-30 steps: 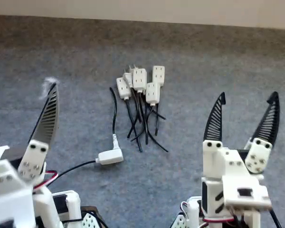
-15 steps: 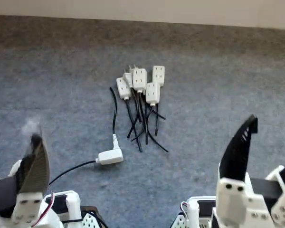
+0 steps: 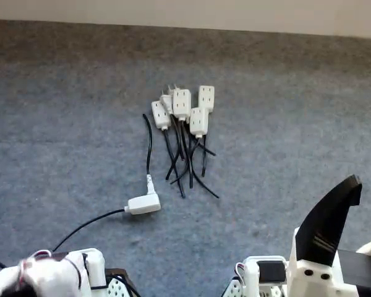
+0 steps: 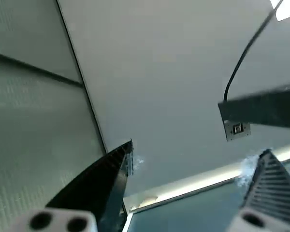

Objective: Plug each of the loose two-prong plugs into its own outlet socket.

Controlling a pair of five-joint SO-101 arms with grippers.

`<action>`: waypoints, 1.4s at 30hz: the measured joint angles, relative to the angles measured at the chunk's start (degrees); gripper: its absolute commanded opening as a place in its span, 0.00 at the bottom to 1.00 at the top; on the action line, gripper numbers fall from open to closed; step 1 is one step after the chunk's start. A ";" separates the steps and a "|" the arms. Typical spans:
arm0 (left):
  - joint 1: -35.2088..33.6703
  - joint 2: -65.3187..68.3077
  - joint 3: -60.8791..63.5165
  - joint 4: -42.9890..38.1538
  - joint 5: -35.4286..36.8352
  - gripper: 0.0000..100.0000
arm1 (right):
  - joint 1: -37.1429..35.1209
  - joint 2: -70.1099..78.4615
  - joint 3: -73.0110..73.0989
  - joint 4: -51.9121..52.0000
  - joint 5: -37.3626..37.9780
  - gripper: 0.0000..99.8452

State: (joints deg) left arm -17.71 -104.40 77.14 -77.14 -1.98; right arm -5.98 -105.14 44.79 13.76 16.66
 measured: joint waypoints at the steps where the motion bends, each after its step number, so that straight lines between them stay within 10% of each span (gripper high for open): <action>1: 0.00 0.00 0.00 -1.85 0.44 0.37 | 0.00 0.00 0.00 0.00 0.00 0.30; 24: 0.00 0.00 -8.53 -4.92 1.23 0.37 | 1.23 0.53 46.51 -6.33 0.00 0.30; 38: 0.00 0.00 -8.53 -11.60 1.23 0.37 | -2.29 -0.09 50.90 -100.66 0.00 0.30; 42: 0.00 0.00 -8.53 -11.60 1.23 0.37 | -2.81 -0.09 50.90 -111.30 0.18 0.30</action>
State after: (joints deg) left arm -17.71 -104.40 68.62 -88.75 -0.75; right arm -8.79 -105.23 95.69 -97.54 16.84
